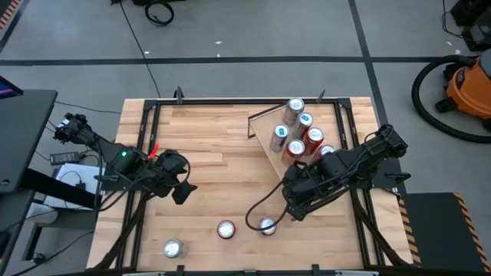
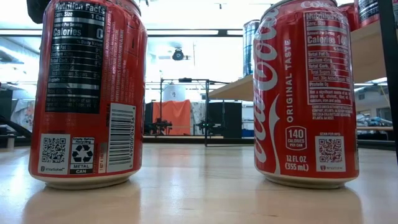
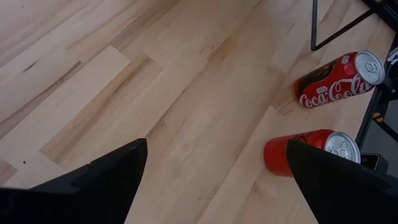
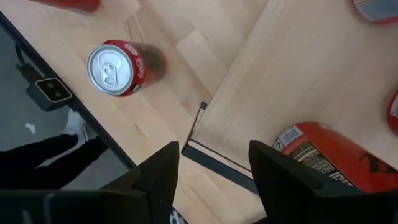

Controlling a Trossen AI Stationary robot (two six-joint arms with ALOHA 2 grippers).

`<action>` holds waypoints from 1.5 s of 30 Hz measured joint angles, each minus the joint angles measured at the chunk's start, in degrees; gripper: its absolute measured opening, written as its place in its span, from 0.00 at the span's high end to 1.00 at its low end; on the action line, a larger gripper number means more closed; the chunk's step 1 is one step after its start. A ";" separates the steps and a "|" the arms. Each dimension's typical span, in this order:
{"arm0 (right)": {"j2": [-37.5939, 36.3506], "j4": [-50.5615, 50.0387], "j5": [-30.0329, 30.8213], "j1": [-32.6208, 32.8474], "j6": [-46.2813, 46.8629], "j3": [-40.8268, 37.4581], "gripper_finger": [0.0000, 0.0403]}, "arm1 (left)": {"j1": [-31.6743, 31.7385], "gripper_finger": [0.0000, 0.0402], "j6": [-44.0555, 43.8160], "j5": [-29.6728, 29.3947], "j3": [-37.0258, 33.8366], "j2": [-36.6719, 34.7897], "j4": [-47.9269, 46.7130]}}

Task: Place canned beverage on shelf
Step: Put the top left red soda can on the shelf

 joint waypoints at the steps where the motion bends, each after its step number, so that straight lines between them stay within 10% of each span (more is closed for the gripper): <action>1: 0.03 0.00 0.00 -0.01 0.09 0.00 0.50 | 0.00 0.01 0.00 0.00 0.00 0.00 -0.01; 26: -0.15 -0.20 -4.05 0.77 0.52 -6.16 0.21 | 0.00 0.01 0.31 0.09 -0.01 0.00 0.02; 45: -1.59 0.21 -0.87 1.43 1.85 -6.35 0.20 | 0.00 0.01 0.35 0.13 0.00 0.00 0.02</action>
